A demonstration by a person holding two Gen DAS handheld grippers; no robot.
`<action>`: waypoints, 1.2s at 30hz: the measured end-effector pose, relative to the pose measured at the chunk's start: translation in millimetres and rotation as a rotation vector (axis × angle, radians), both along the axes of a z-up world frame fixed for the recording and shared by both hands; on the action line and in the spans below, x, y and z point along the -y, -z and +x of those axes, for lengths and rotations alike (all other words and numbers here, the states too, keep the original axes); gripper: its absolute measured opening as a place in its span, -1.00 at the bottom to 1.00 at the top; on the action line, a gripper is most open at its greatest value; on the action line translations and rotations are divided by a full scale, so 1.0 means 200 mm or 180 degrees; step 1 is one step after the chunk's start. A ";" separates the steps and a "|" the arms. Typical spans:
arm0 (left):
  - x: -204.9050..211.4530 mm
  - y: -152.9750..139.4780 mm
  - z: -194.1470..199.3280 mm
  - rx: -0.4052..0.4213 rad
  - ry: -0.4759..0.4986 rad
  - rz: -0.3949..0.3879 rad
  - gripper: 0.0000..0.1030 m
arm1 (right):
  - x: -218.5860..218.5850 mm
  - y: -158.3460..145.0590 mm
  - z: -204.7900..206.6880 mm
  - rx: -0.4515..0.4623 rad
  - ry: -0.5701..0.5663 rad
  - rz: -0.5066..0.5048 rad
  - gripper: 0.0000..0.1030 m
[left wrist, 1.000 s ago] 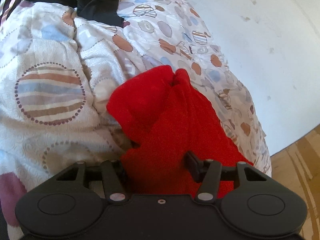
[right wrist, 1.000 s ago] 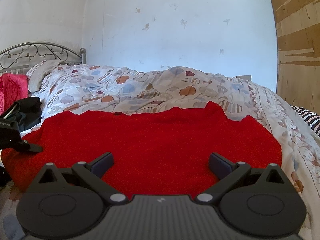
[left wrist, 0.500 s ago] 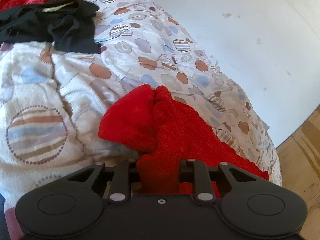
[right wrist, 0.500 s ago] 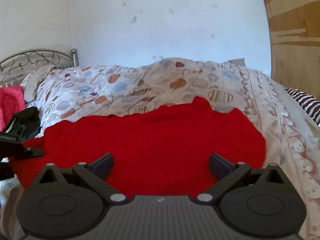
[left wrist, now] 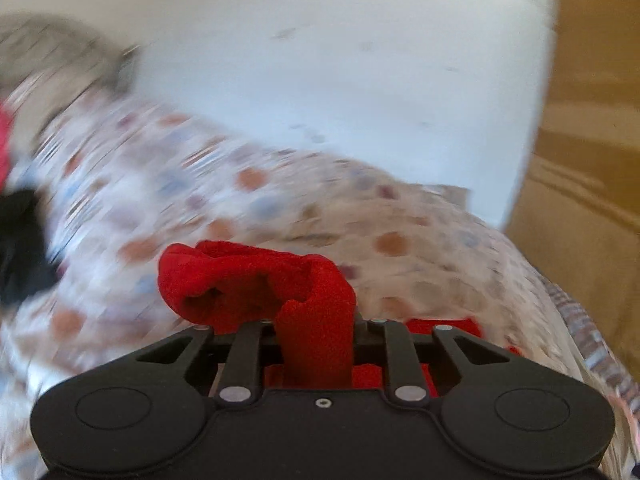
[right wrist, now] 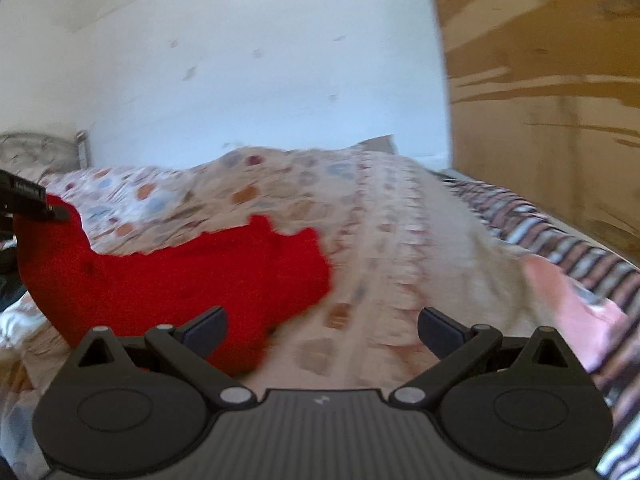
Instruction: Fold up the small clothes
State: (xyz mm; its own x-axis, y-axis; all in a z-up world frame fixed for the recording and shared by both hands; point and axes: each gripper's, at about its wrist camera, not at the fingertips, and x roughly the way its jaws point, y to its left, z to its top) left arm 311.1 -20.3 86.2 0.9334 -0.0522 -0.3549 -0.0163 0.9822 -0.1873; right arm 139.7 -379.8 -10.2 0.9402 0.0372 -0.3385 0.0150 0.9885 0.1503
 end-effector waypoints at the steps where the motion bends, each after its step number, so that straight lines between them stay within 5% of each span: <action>1: 0.08 -0.03 0.01 0.0038 0.0150 0.0135 -0.57 | 0.04 0.00 -0.01 -0.0003 0.0078 0.0043 1.00; 10: 0.68 0.10 -0.04 -0.0011 0.1459 0.1044 -0.58 | 0.28 0.06 -0.12 -0.0086 0.0560 0.0170 1.00; 16: 0.78 0.29 -0.15 -0.0096 0.1764 0.1432 -0.51 | 0.33 0.09 -0.13 -0.0169 0.0670 0.0228 1.00; 18: 0.75 0.29 -0.15 -0.0081 0.1790 0.1354 -0.37 | 0.34 0.10 -0.13 -0.0183 0.0677 0.0242 1.00; 31: 0.51 0.17 -0.15 -0.0137 0.1992 -0.0144 0.56 | 0.29 0.10 -0.10 -0.0251 0.0612 0.0282 1.00; 36: 0.46 0.12 -0.17 -0.0200 0.1802 -0.0301 0.82 | 0.26 0.10 -0.10 -0.0286 0.0594 0.0249 1.00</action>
State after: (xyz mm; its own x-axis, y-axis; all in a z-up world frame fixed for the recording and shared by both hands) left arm 276.8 -111.8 62.4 0.7281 -0.5716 -0.3783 0.4929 0.8201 -0.2905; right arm 120.3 -432.3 -30.3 0.8994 -0.1051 -0.4243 0.2133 0.9528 0.2161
